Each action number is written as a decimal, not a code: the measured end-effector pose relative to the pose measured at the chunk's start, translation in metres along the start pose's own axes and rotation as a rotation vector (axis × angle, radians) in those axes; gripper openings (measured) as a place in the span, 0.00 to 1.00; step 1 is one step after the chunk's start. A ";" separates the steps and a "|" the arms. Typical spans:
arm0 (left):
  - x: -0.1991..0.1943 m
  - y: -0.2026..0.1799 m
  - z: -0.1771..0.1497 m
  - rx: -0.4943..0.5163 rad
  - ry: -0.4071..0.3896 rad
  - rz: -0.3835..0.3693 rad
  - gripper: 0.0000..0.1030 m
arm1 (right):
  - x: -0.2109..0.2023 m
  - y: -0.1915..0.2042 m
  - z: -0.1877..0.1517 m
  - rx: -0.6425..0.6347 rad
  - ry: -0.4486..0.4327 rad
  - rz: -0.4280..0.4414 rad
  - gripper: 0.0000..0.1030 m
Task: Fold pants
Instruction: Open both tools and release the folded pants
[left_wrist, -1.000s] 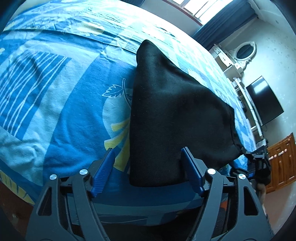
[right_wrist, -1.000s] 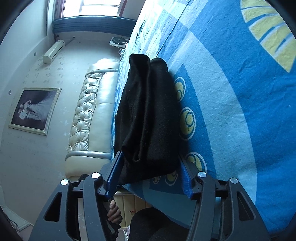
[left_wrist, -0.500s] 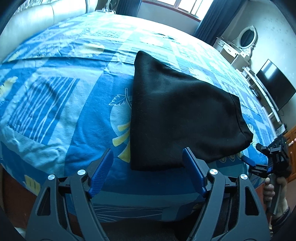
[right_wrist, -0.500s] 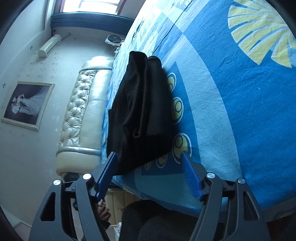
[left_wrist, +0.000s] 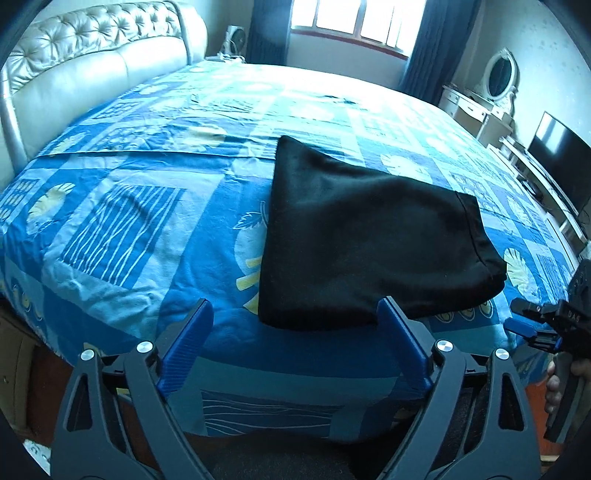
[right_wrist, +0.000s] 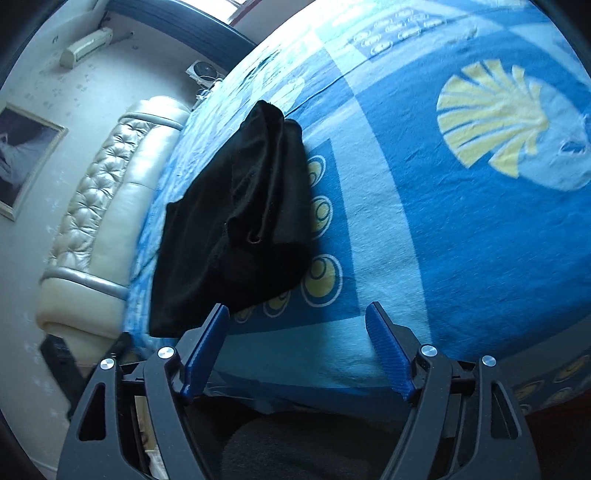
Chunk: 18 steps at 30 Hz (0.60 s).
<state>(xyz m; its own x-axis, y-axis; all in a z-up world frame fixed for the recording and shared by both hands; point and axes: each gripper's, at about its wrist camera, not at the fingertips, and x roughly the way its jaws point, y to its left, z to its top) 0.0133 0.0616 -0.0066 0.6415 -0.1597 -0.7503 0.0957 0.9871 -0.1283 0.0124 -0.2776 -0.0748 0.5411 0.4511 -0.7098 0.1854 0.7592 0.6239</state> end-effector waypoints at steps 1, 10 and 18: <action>-0.001 0.000 0.000 0.001 -0.004 0.010 0.88 | -0.001 0.003 -0.001 -0.016 -0.011 -0.037 0.74; -0.014 -0.008 -0.006 0.054 -0.061 0.072 0.94 | -0.004 0.032 -0.016 -0.228 -0.112 -0.320 0.77; -0.013 -0.016 -0.010 0.073 -0.055 0.072 0.94 | -0.011 0.051 -0.026 -0.329 -0.177 -0.388 0.78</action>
<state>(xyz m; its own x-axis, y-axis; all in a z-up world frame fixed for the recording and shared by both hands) -0.0040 0.0482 -0.0012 0.6891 -0.0899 -0.7190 0.1017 0.9944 -0.0269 -0.0051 -0.2315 -0.0439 0.6190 0.0444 -0.7841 0.1473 0.9741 0.1714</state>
